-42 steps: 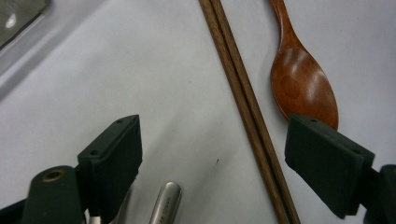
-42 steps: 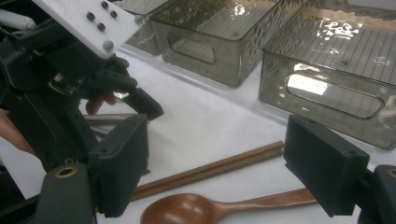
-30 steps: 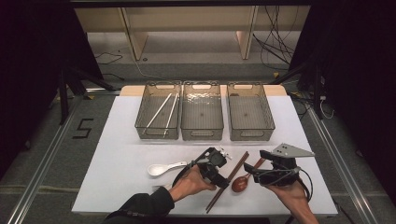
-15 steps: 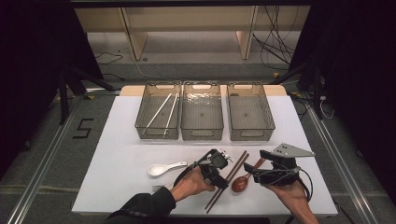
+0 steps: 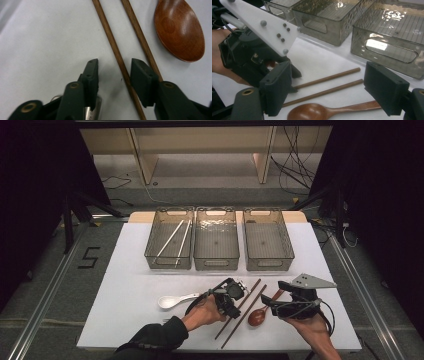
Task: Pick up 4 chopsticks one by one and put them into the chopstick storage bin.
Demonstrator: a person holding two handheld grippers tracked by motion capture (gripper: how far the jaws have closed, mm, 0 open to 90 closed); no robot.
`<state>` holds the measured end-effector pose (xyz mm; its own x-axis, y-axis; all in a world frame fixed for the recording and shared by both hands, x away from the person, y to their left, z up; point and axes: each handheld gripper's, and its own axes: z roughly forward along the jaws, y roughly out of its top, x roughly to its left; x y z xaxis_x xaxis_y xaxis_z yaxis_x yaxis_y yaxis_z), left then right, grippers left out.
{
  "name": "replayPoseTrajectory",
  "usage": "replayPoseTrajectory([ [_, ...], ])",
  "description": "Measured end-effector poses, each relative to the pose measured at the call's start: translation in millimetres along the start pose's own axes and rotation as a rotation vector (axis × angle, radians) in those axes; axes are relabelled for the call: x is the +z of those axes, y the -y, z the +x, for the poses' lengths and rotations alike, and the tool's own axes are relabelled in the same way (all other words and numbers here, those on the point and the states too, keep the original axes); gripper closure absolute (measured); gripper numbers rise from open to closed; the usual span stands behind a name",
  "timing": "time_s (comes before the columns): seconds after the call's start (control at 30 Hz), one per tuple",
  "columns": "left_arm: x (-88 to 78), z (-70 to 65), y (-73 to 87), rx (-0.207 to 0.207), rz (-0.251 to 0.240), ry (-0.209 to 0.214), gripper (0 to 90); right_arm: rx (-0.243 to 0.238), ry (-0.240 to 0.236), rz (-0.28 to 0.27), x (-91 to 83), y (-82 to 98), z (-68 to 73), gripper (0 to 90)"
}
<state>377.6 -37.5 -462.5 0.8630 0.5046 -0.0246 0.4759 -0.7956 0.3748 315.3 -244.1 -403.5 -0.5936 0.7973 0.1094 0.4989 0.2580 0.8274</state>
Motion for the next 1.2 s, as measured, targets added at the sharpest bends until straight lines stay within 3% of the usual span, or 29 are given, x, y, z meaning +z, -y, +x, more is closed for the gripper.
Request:
replayPoseTrajectory([
  [0.23,-0.3,4.7,-4.9,0.004,0.041,0.012,76.3,-0.001,0.000,0.000,0.2,0.1,0.0,23.5],
  [0.57,-0.5,9.8,-6.9,-0.041,0.054,0.038,78.9,-0.001,0.000,0.000,-0.1,0.1,-0.1,23.5],
  [0.77,-0.2,9.3,-7.2,-0.046,0.058,0.034,78.6,-0.001,0.000,0.000,0.1,0.1,0.0,23.6],
  [0.87,0.3,8.9,-8.6,-0.040,0.073,0.041,75.9,-0.002,0.000,0.001,0.2,0.1,0.1,23.6],
  [1.03,0.6,4.8,-10.6,-0.004,0.089,0.013,77.0,-0.001,0.000,0.001,0.2,0.1,0.0,23.6],
  [1.2,0.5,6.6,-11.7,-0.014,0.093,0.020,80.6,-0.002,0.001,0.002,0.4,0.2,0.1,23.7],
])
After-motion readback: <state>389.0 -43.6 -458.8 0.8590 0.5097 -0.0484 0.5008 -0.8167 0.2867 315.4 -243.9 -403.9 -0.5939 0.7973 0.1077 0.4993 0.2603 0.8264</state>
